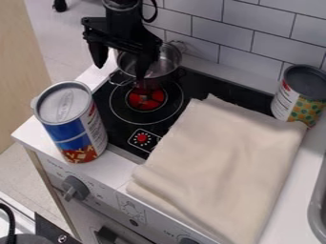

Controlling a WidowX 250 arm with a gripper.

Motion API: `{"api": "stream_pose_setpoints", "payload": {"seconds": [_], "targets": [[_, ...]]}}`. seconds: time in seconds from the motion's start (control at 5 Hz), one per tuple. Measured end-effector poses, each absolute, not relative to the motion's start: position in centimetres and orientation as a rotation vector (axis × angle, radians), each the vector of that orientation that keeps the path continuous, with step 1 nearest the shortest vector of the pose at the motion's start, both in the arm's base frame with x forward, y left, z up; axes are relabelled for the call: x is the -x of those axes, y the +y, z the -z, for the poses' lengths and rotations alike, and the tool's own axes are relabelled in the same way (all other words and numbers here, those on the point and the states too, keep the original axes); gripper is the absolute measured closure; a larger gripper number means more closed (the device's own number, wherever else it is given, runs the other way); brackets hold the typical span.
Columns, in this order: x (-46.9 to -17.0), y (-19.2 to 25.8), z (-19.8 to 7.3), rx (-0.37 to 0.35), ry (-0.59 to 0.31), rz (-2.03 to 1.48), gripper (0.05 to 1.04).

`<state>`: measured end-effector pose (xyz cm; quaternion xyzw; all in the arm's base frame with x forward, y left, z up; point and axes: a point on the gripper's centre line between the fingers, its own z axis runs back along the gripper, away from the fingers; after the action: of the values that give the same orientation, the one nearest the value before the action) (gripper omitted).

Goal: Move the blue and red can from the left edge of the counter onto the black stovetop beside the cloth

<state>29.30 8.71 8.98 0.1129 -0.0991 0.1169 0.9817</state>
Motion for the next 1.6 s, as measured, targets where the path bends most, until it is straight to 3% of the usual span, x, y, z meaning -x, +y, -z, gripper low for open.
{"api": "stream_pose_setpoints", "payload": {"seconds": [0.4,0.8,1.6], "targets": [[-28.3,7.8,-8.7,-0.180,-0.145,-0.263,0.085],[-27.2,6.0,-11.0,-0.111,-0.163,-0.432,0.085],[-19.8,1.7,-11.2,0.086,-0.279,-0.348,0.085]]}}
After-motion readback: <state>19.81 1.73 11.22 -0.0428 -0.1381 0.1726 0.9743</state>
